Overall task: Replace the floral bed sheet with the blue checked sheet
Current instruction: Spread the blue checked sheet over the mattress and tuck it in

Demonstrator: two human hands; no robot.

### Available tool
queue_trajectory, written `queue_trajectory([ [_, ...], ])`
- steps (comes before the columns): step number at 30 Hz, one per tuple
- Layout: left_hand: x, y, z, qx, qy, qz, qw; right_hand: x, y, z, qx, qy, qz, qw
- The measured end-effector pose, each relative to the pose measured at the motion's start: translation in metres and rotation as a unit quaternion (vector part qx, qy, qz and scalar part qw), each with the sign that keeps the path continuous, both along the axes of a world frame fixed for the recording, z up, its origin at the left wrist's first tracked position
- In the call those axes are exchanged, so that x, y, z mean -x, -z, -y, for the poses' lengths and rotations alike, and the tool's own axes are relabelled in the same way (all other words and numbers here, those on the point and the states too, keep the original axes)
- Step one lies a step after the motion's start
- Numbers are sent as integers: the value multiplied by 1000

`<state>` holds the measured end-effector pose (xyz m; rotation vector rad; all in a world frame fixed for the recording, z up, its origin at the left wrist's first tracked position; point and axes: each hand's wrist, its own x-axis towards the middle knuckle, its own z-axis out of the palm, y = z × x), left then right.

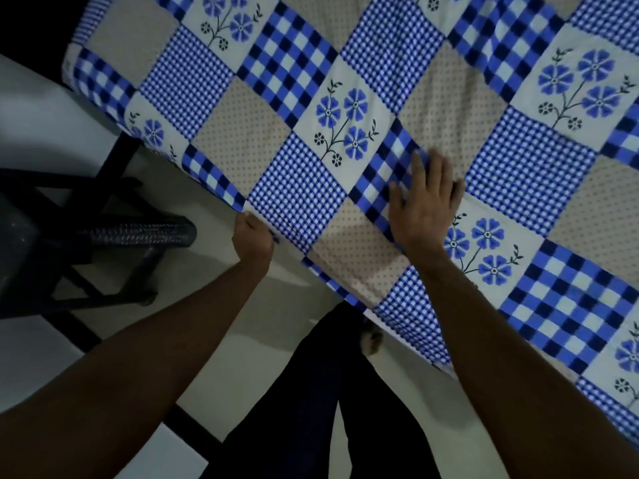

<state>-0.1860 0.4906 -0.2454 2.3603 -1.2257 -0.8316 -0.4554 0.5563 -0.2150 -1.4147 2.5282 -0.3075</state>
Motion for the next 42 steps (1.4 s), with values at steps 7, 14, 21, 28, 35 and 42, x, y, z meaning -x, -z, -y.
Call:
queue_trajectory([
  [7,0,1,0,5,-22,22,1000,-123,1,-4,-64,-273,7,960],
  [14,-12,-6,8,-64,-54,-1,996,-178,-10,-33,-39,-382,152,911],
  [21,5,-20,-12,195,116,73,971,-44,-18,-52,48,-67,72,994],
  [28,64,-37,-16,264,341,60,900,-107,1,-120,-112,-294,13,949],
  [35,102,-41,-9,227,564,101,788,-116,0,-128,-138,-354,73,922],
  [42,130,-38,-15,145,711,159,669,-117,-6,-164,-80,-311,219,922],
])
